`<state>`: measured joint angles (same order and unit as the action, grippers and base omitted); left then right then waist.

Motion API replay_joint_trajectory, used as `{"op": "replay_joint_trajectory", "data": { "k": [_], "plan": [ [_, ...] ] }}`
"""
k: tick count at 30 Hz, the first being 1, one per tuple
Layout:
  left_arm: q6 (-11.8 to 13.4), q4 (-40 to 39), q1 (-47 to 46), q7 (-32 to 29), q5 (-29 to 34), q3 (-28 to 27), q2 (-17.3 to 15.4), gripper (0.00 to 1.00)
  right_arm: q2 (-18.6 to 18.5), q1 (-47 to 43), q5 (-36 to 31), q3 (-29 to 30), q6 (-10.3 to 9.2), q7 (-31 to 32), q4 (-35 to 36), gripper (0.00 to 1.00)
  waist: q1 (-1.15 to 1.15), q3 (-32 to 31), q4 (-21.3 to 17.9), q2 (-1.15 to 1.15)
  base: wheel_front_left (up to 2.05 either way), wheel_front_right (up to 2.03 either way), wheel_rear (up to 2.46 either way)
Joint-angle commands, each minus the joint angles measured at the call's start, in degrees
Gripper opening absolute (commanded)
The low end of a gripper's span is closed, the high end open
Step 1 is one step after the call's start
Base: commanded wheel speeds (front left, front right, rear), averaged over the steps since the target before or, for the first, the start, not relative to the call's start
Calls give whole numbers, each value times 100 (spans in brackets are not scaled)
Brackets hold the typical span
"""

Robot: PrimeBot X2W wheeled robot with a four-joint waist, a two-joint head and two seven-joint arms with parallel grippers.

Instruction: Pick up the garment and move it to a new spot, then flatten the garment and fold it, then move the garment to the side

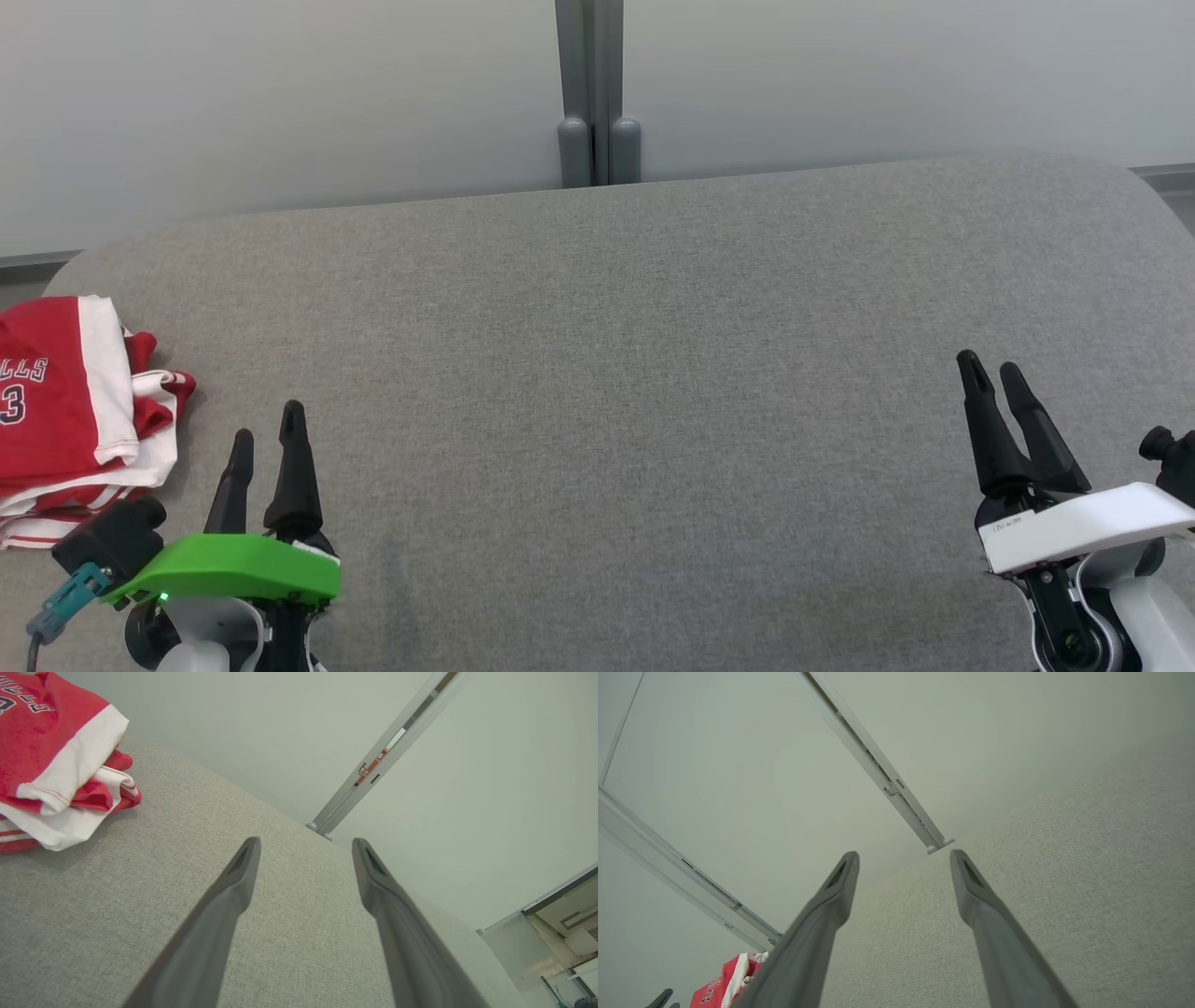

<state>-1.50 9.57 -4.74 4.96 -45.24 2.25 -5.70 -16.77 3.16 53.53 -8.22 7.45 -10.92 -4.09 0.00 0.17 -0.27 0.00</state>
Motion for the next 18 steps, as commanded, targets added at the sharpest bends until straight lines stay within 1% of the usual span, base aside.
{"op": "replay_joint_trajectory", "data": {
  "k": [1,7,18],
  "plan": [
    [10,-34,-106,59,202,33,-69,100,-1,11,-240,88,3,30,94,100,0,-1,0,0,0,0,0],
    [21,64,-102,184,678,130,-104,100,115,-59,-819,243,3,111,116,100,0,-12,4,0,0,0,0],
    [34,260,-109,350,1334,281,-149,100,313,-122,-1555,382,4,170,51,100,0,-16,4,0,0,0,0]
  ]
}}
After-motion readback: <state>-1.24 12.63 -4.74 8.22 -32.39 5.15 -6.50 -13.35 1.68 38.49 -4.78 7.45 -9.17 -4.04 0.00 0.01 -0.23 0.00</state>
